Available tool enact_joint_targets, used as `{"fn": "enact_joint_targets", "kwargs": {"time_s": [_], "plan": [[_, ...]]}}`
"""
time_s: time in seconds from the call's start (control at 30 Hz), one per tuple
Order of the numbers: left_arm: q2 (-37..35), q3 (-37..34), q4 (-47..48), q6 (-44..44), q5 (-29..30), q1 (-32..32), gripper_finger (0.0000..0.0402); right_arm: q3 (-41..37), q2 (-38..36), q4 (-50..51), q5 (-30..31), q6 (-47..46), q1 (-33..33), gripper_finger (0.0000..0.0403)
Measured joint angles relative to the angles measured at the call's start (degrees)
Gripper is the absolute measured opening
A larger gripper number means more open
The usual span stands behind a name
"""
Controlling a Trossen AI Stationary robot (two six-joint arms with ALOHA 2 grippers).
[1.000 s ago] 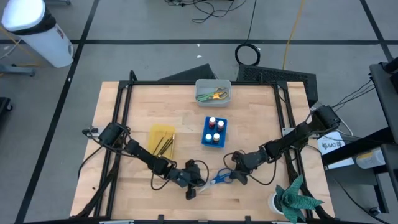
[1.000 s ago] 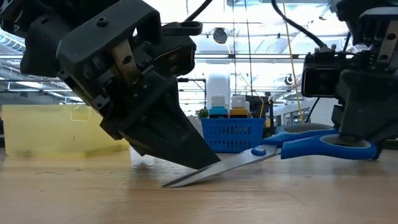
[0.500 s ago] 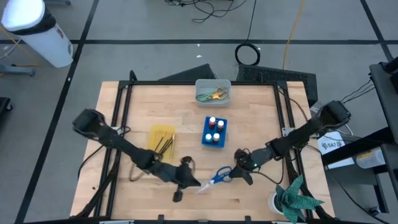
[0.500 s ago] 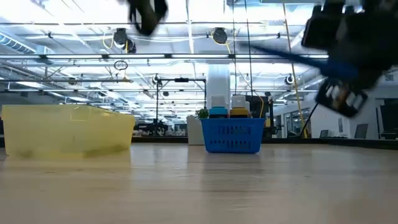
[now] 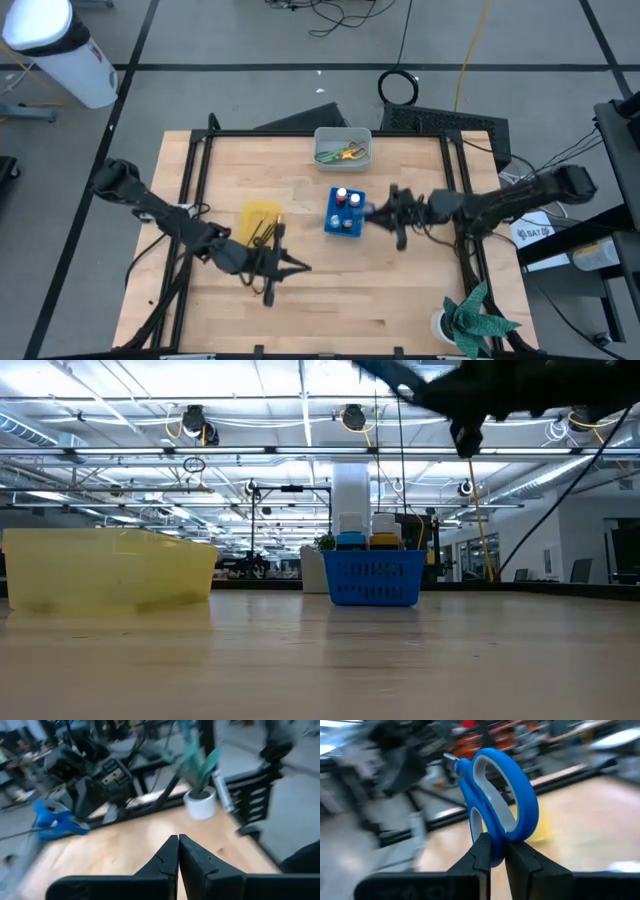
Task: Pick & Place Paint Supplies
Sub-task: Put the blue scissors into the gray bin, then return to Home Position
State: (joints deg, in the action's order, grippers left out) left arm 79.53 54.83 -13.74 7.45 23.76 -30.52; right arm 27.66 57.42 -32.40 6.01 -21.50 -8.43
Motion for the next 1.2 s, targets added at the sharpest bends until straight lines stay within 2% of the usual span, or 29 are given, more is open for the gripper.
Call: {"fn": "enact_joint_targets", "kwargs": {"time_s": [0.17,0.3,0.4,0.53,0.67,0.77,0.87,1.03,1.2], "plan": [[0.0,0.0,5.26,-1.7,0.29,4.42,0.0009,0.02,-0.67,7.41,-0.11,4.58,15.13,0.0021],[0.0,0.0,8.62,-4.43,0.27,7.75,0.001,0.02,1.65,11.17,-1.0,7.67,28.67,0.0021],[0.0,0.0,10.4,-4.72,-0.25,9.43,0.002,0.02,5.45,9.29,-5.11,8.71,37.86,0.0021],[0.0,0.02,11.4,-5.25,-5.53,11.5,0.0028,0.35,12.07,4.48,-11.38,8.74,45.67,0.0021],[0.0,0.02,11.47,-5.5,-8.59,12.72,0.002,3.27,19.16,2.78,-15.16,9.75,47.86,0.0021],[0.0,0.02,11.93,-6.34,-8.75,13.62,0.0012,6.62,23.7,2.62,-15.03,11.58,47.85,0.0023],[-0.02,0.04,12.27,-7.98,-8.74,14.54,0.0008,8.97,26.49,2.36,-14.93,11.93,47.85,0.0052],[-0.04,0.09,13.64,-10.19,-8.76,15.25,0.0023,9.42,25.42,3.35,-10.32,11.69,47.85,0.0117],[-0.04,0.11,14.0,-10.54,-8.77,15.23,0.004,9.42,22.44,6.09,-10.66,11.51,47.65,0.0155]]}}
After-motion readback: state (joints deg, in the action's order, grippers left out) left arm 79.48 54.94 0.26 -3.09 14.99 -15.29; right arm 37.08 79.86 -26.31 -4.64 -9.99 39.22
